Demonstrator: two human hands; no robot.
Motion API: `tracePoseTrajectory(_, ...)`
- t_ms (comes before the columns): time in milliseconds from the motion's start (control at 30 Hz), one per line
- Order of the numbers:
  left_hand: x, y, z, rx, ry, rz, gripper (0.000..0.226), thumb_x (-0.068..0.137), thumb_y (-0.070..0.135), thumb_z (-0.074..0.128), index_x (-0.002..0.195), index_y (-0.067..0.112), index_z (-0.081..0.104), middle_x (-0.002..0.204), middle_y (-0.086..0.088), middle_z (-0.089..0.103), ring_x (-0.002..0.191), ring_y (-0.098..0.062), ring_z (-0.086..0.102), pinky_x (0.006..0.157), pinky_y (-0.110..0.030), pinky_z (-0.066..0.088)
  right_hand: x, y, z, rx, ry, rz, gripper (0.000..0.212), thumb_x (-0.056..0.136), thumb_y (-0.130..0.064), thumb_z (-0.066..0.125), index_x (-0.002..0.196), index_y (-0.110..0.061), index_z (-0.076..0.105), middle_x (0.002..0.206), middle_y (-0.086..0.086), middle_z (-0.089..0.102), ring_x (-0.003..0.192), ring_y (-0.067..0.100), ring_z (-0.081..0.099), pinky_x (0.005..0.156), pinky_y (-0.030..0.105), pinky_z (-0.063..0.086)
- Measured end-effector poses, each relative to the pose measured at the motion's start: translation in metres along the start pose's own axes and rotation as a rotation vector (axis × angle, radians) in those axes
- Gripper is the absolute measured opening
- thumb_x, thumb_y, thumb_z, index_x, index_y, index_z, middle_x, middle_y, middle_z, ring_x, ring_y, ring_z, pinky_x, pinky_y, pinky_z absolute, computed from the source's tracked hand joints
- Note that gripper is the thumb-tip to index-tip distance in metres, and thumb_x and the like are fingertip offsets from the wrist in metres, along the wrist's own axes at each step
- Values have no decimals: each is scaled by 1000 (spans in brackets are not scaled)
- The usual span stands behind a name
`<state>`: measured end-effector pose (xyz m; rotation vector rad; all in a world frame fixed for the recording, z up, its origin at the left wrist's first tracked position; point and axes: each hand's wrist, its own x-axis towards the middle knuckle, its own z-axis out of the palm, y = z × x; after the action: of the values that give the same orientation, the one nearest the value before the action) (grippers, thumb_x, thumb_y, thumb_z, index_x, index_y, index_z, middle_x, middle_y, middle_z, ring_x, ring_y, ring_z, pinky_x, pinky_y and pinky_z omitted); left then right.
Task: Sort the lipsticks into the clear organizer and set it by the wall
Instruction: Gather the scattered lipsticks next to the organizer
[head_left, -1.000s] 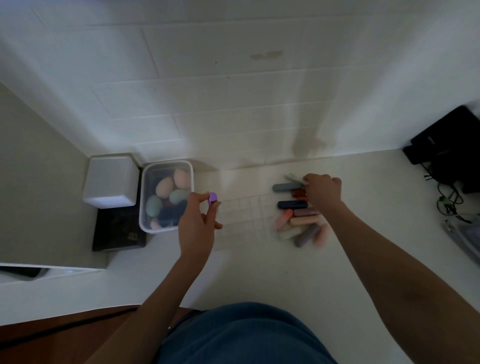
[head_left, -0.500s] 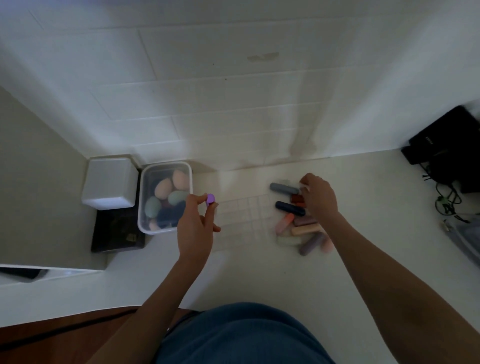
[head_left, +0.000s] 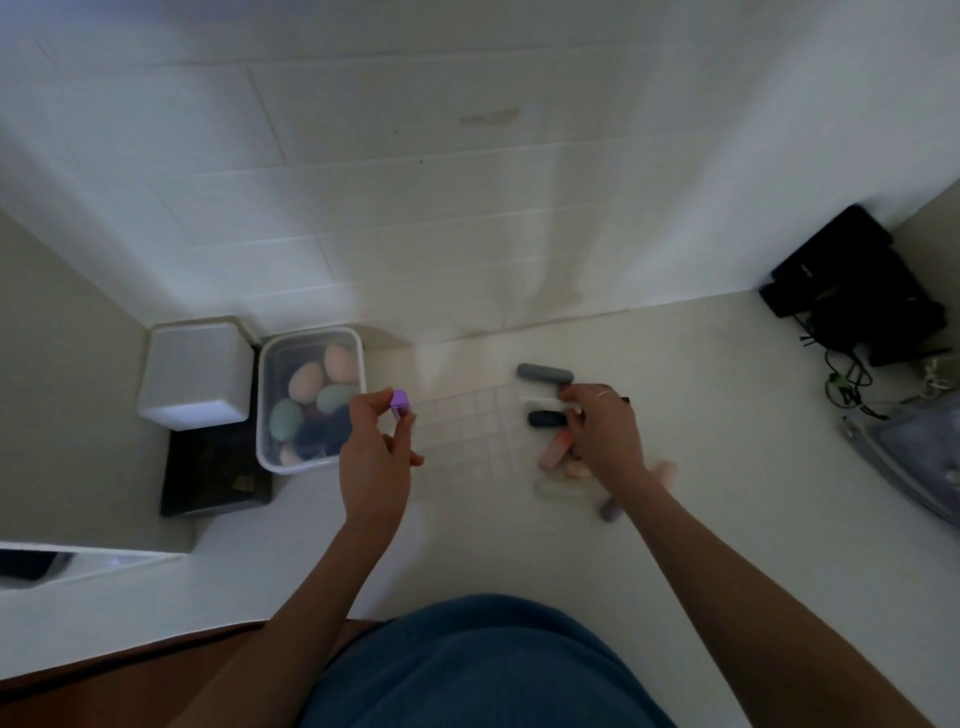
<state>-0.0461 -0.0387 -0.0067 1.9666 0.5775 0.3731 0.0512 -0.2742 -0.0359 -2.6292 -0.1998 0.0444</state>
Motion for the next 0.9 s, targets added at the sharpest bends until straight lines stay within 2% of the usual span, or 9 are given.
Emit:
tracePoseTrajectory(100, 0, 2, 0, -13, -10, 13, 23, 93, 17, 55, 111, 24, 43, 111, 6, 60, 51, -8, 64, 53, -31, 56, 0, -2, 2, -38, -39, 19, 29, 86, -10, 55, 114, -12, 64, 119, 8, 63, 116, 28, 52, 98, 41, 39)
tracePoseTrajectory(200, -3, 1, 1, -8, -21, 21, 26, 93, 16, 55, 113, 26, 42, 112, 6, 59, 56, -7, 64, 51, -19, 50, -2, 0, -3, -39, -18, 17, 28, 86, -16, 56, 113, -19, 62, 118, 2, 62, 112, 25, 52, 95, 38, 38)
tracePoseTrajectory(267, -5, 0, 0, -3, -17, 25, 31, 92, 13, 56, 116, 27, 41, 117, 7, 57, 60, -8, 66, 53, -18, 49, -7, 6, -7, -43, -10, -1, 22, 85, -18, 59, 107, -21, 63, 115, 0, 62, 108, 24, 53, 92, 37, 37)
tracePoseTrajectory(467, -10, -2, -1, 43, 0, 60, 44, 88, 9, 60, 122, 27, 39, 133, -1, 47, 71, -13, 67, 60, -37, 56, -23, 22, -5, -162, -133, -33, 21, 90, -22, 57, 110, -20, 63, 136, -4, 52, 116, 26, 49, 94, 37, 34)
tracePoseTrajectory(567, -12, -4, -2, 130, 39, 92, 47, 84, 7, 65, 124, 13, 40, 128, -10, 45, 67, -12, 58, 62, -37, 53, -20, 18, -4, -169, -142, -16, 21, 90, -21, 55, 110, -20, 63, 135, -1, 52, 116, 27, 48, 93, 37, 33)
tracePoseTrajectory(700, -12, -6, -3, 158, 72, 87, 44, 82, 8, 66, 119, 8, 42, 117, -12, 47, 59, -5, 48, 58, -36, 48, -16, 16, -4, -240, -195, -18, 23, 89, -22, 54, 111, -18, 60, 128, 5, 55, 117, 27, 45, 93, 36, 31)
tracePoseTrajectory(767, -14, -8, -4, 170, 68, 91, 43, 82, 8, 67, 117, 6, 42, 114, -14, 48, 57, -7, 47, 57, -36, 47, -20, 16, -8, -190, -126, -7, 24, 89, -19, 56, 112, -15, 58, 123, 7, 58, 117, 28, 46, 94, 36, 32)
tracePoseTrajectory(833, -19, -11, -5, 191, 87, 136, 39, 81, 8, 68, 109, 6, 41, 105, -18, 51, 59, -14, 48, 53, -38, 48, -32, 24, -18, -38, 81, 68, 21, 89, -14, 58, 109, -12, 61, 112, 11, 65, 110, 31, 53, 93, 39, 37)
tracePoseTrajectory(900, -26, -14, -5, 234, 106, 303, 34, 79, 6, 69, 96, 11, 40, 88, -18, 54, 59, -15, 47, 47, -31, 44, -53, 47, -31, 105, 288, 243, 21, 90, -12, 56, 110, -10, 61, 106, 13, 67, 100, 33, 60, 90, 45, 46)
